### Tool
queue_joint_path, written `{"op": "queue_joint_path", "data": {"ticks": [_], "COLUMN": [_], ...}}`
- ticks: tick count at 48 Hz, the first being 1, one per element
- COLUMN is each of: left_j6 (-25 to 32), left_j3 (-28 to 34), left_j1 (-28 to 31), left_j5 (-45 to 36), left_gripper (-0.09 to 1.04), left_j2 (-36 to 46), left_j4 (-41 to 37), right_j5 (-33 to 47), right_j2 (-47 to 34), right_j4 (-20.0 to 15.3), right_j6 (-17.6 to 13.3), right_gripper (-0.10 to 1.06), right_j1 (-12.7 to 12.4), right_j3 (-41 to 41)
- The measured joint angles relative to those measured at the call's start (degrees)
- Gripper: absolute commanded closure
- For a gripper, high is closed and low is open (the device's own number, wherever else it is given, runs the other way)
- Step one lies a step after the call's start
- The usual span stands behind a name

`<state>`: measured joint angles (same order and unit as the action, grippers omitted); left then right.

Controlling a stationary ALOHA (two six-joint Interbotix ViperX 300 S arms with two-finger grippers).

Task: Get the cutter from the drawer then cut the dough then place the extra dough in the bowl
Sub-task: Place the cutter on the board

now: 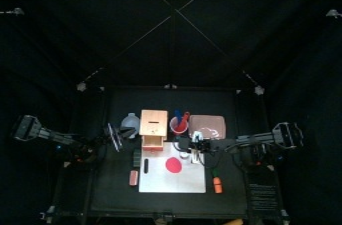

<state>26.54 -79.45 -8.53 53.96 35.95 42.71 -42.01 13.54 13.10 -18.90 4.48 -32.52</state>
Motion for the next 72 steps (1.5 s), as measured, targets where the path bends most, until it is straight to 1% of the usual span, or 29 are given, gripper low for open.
{"op": "queue_joint_path", "data": {"ticks": [7,11,14,21,30,32,41,45,49,56,72], "left_j6": [-0.2,-0.2,-0.2,-0.2,-0.1,-0.1,-0.2,-0.2,-0.2,-0.2,-0.3], "left_j3": [0.0,0.4,0.6,1.5,2.4,2.5,2.9,2.8,2.9,2.9,2.9], "left_j1": [0.2,0.5,1.1,2.9,4.7,4.9,5.8,6.0,6.2,6.3,6.3], "left_j5": [-0.4,-0.6,-0.6,-1.1,-2.7,-3.3,-4.7,-4.8,-4.8,-4.9,-6.7], "left_gripper": [0.36,0.36,0.36,0.36,0.36,0.36,0.36,0.36,0.36,0.36,0.36], "left_j2": [0.0,0.0,0.0,0.0,0.0,0.1,0.0,0.0,0.0,0.0,0.0], "left_j4": [1.6,1.9,2.0,2.0,2.1,2.0,2.0,2.1,2.1,2.1,3.1], "right_j5": [1.7,3.7,5.2,8.4,11.1,11.7,12.2,12.2,11.6,10.5,9.3], "right_j2": [3.9,5.1,5.5,5.6,5.4,5.1,3.6,2.7,1.8,1.2,1.1], "right_j4": [0.9,2.3,3.6,7.8,14.3,15.9,22.0,23.9,25.0,25.0,24.4], "right_j6": [-7.2,-11.0,-13.3,-18.2,-24.4,-26.3,-32.5,-34.6,-37.0,-39.0,-39.0], "right_gripper": [0.48,0.48,0.48,0.48,0.47,0.48,0.46,0.46,0.46,0.45,0.26], "right_j1": [2.0,3.1,3.8,5.1,6.9,7.5,9.8,10.5,10.8,11.2,13.4], "right_j3": [-6.5,-9.3,-10.8,-13.7,-15.9,-16.3,-17.3,-17.4,-17.4,-17.2,-16.3]}}
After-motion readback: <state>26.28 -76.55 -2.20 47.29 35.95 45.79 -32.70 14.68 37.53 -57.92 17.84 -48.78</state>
